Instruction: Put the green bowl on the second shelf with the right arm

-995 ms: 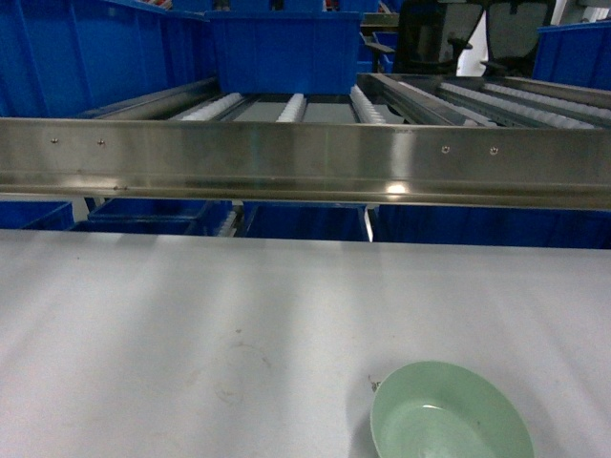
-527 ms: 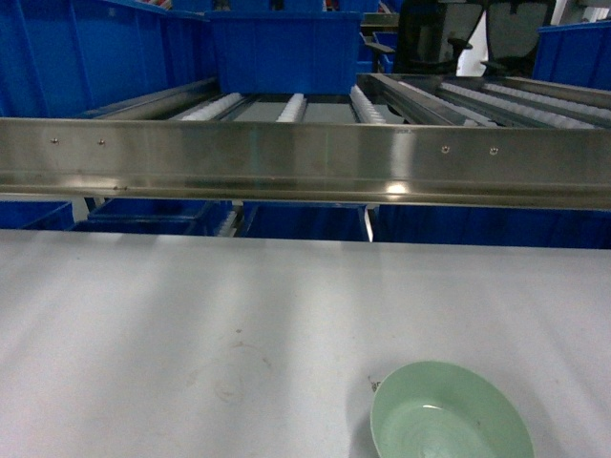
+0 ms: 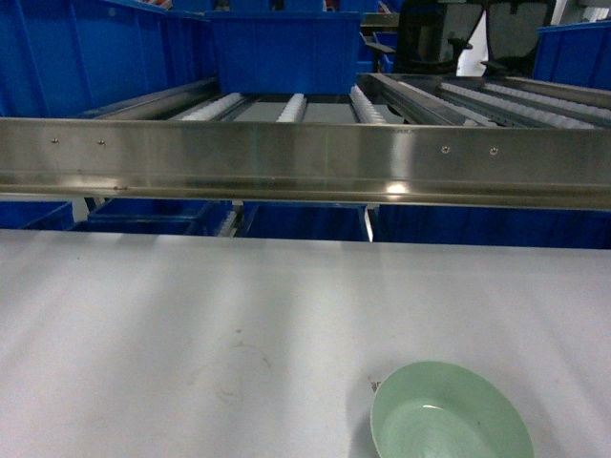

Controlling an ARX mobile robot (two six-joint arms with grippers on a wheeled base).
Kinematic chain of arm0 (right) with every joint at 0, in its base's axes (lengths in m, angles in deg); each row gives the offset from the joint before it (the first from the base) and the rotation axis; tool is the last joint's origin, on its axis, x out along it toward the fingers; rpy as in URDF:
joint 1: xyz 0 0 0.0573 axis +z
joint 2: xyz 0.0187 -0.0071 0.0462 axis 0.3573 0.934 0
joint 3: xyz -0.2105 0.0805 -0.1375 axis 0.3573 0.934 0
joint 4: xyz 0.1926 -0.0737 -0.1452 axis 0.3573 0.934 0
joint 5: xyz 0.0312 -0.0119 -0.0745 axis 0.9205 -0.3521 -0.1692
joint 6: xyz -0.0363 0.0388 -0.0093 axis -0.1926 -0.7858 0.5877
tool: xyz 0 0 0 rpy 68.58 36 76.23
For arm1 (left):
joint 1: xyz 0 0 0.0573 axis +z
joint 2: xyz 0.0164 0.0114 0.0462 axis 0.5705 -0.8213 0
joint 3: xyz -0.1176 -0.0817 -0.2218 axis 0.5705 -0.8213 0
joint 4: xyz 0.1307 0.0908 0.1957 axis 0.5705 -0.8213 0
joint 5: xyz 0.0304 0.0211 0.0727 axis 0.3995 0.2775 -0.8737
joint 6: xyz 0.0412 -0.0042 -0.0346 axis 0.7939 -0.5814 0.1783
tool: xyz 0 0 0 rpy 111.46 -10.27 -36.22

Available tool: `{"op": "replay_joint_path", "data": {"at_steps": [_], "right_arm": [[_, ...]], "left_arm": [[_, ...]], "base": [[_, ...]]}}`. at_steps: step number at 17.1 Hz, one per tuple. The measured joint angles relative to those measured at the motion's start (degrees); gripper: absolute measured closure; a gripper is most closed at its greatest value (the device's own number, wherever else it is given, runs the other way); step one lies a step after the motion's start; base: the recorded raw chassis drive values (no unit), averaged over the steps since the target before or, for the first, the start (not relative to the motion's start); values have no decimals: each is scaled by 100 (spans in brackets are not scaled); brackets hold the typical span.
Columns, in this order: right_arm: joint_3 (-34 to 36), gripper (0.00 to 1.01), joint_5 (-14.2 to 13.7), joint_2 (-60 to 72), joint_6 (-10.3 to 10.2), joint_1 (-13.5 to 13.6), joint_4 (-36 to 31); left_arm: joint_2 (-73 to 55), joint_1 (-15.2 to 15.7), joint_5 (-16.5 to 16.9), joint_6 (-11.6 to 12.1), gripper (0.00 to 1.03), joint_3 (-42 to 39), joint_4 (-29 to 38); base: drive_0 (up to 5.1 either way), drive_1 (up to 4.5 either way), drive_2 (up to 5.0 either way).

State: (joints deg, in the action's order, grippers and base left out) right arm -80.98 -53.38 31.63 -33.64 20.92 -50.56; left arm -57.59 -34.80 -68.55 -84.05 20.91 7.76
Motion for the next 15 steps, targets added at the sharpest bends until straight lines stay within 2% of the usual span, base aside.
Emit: {"op": "replay_joint_path", "data": {"at_steps": [15], "right_arm": [[0,3,0,0,0,0,-2]], "left_arm": [[0,0,0,0,5,0,0]], "base": [[0,0,0]]}}
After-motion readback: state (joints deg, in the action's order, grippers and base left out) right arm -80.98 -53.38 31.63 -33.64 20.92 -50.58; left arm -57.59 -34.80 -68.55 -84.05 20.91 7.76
